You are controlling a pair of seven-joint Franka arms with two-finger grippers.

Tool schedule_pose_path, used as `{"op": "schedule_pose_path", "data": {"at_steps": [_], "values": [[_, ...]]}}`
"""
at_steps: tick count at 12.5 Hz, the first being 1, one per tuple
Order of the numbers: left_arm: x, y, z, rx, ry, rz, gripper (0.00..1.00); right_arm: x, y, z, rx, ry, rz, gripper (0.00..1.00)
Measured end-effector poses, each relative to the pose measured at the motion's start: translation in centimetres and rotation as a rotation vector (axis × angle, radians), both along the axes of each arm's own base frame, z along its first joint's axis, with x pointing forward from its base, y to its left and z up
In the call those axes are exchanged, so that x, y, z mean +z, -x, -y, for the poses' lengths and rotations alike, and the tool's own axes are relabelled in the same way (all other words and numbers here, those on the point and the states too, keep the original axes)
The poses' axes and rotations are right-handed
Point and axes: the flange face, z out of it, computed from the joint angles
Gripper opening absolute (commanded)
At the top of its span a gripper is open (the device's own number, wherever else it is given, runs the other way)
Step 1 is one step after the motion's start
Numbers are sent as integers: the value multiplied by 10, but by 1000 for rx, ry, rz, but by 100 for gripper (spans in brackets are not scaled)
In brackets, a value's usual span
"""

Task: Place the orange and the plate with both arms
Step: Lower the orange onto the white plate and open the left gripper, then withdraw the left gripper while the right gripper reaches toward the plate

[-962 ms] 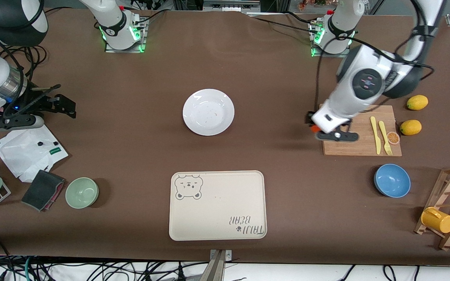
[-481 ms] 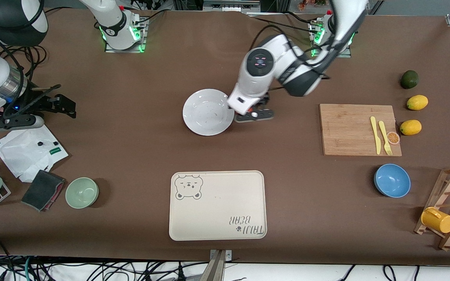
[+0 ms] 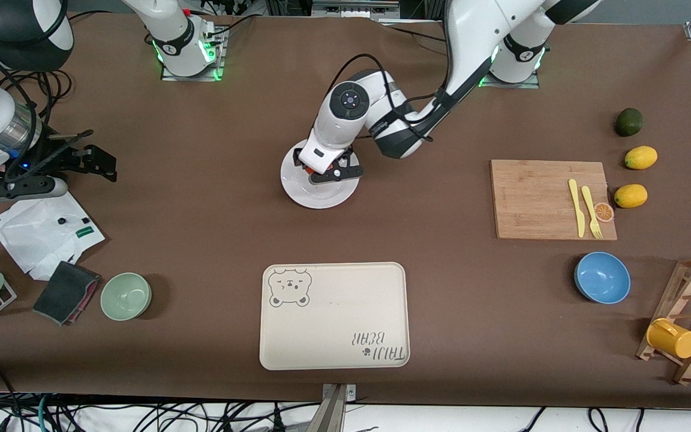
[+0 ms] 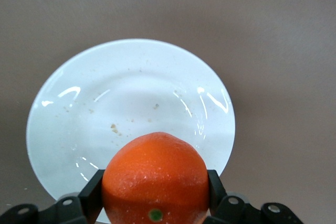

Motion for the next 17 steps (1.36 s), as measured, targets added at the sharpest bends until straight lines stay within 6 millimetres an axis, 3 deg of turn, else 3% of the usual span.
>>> {"op": "schedule_pose_path", "data": {"at_steps": [2, 3, 4, 6, 8, 10, 11, 14, 17], "values": [[-29, 9, 5, -15, -40, 2, 19, 0, 0, 0, 0, 0, 0, 100], [-43, 16, 8, -25, -60, 9, 34, 0, 0, 0, 0, 0, 0, 100], [-55, 22, 12, -34, -78, 16, 99, 0, 0, 0, 0, 0, 0, 100], [-65, 26, 14, -41, -94, 24, 100, 0, 0, -1, 2, 0, 1, 100], [-60, 19, 13, -32, -87, 35, 100, 1, 0, -3, 4, 0, 3, 100], [-36, -1, 8, -11, -87, 53, 100, 2, 0, -8, 14, -1, 9, 100], [-13, -14, -1, 1, -102, 58, 100, 4, 0, -15, 27, 0, 13, 100], [71, -58, -59, 0, -177, 72, 100, 6, 3, -39, 77, 31, 22, 100], [121, -109, -141, -49, -217, 87, 100, 6, 4, -45, 85, 34, 22, 100]]}}
